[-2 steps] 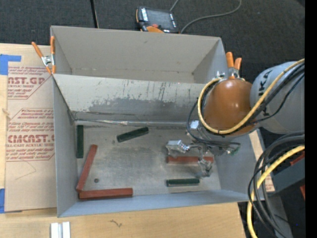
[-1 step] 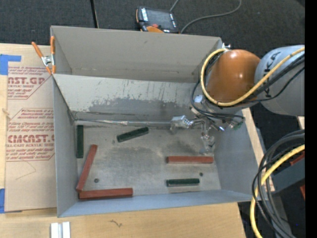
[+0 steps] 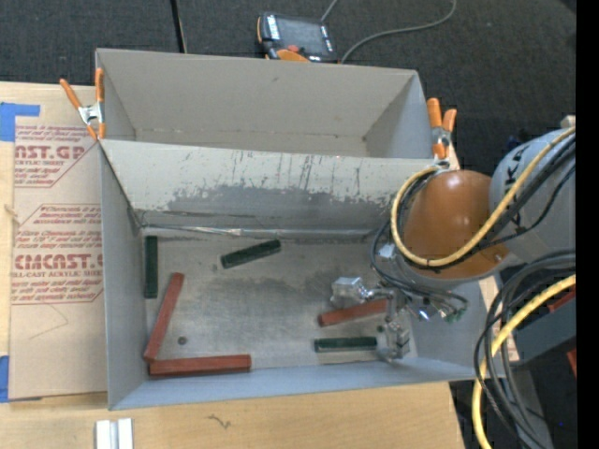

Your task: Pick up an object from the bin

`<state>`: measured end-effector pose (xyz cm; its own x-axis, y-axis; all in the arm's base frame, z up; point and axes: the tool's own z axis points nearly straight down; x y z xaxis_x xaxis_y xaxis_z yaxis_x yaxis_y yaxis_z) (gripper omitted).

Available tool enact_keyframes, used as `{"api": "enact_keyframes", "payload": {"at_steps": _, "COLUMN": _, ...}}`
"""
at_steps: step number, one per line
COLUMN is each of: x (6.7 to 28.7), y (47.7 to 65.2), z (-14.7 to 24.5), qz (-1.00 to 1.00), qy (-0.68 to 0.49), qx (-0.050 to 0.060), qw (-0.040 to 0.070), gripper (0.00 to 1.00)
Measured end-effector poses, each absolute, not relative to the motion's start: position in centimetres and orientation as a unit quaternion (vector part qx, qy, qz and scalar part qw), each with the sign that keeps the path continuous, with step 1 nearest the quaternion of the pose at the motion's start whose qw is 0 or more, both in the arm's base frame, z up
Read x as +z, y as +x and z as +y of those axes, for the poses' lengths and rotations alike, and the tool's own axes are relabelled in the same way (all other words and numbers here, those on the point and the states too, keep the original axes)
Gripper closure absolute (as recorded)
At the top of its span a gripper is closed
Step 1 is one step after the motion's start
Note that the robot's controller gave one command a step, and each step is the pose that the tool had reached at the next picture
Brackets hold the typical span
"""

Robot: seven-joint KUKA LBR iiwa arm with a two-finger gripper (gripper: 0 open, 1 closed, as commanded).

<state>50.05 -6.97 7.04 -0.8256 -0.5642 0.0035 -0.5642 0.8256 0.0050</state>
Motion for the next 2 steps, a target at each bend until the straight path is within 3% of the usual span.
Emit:
{"api": "enact_keyframes", "payload": {"at_steps": 1, "x": 7.2, "y": 50.3, "z": -7.0, "qz": -0.955, "qy": 0.296, "qx": 0.0, "qw": -0.001, "gripper": 1.0}}
{"api": "enact_keyframes", "payload": {"at_steps": 2, "x": 20.4, "y": 52.7, "z": -7.8, "qz": -0.948, "qy": 0.319, "qx": 0.002, "qw": -0.004, "gripper": 1.0}}
